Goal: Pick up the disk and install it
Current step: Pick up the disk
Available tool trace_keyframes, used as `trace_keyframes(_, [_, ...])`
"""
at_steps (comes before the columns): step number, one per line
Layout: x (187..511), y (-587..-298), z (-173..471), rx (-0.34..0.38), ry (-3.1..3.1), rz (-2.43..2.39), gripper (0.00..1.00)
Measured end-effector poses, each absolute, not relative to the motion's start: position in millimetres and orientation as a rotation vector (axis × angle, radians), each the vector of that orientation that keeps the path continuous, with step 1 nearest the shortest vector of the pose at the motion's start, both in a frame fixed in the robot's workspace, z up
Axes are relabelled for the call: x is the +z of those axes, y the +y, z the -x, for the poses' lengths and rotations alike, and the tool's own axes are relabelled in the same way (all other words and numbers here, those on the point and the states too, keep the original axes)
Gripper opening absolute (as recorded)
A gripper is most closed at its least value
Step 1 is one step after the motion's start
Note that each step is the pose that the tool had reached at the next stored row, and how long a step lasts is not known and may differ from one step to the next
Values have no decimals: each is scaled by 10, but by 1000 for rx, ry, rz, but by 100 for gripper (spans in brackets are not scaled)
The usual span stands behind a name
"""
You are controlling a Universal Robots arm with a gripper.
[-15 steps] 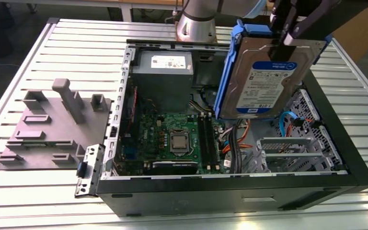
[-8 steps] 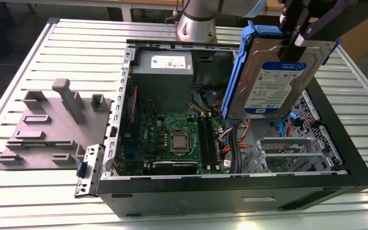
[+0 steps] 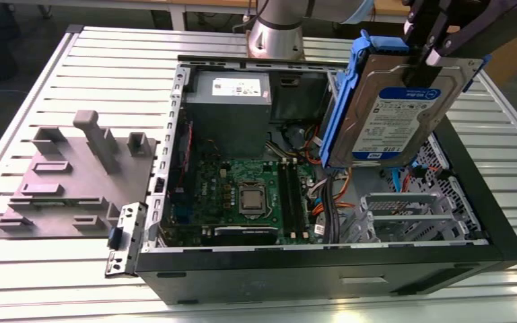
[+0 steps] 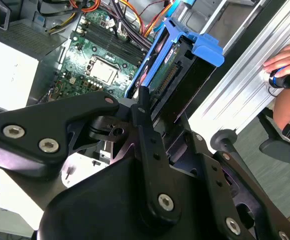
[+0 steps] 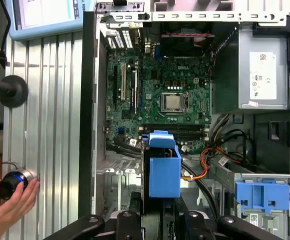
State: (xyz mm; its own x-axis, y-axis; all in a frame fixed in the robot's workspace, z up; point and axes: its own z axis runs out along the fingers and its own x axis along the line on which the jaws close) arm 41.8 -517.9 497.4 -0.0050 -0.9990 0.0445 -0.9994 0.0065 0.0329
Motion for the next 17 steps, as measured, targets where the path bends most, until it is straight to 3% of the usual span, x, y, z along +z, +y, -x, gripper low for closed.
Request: trace_keyframes(17, [4974, -5186, -473, 12, -2189, -2176, 35])
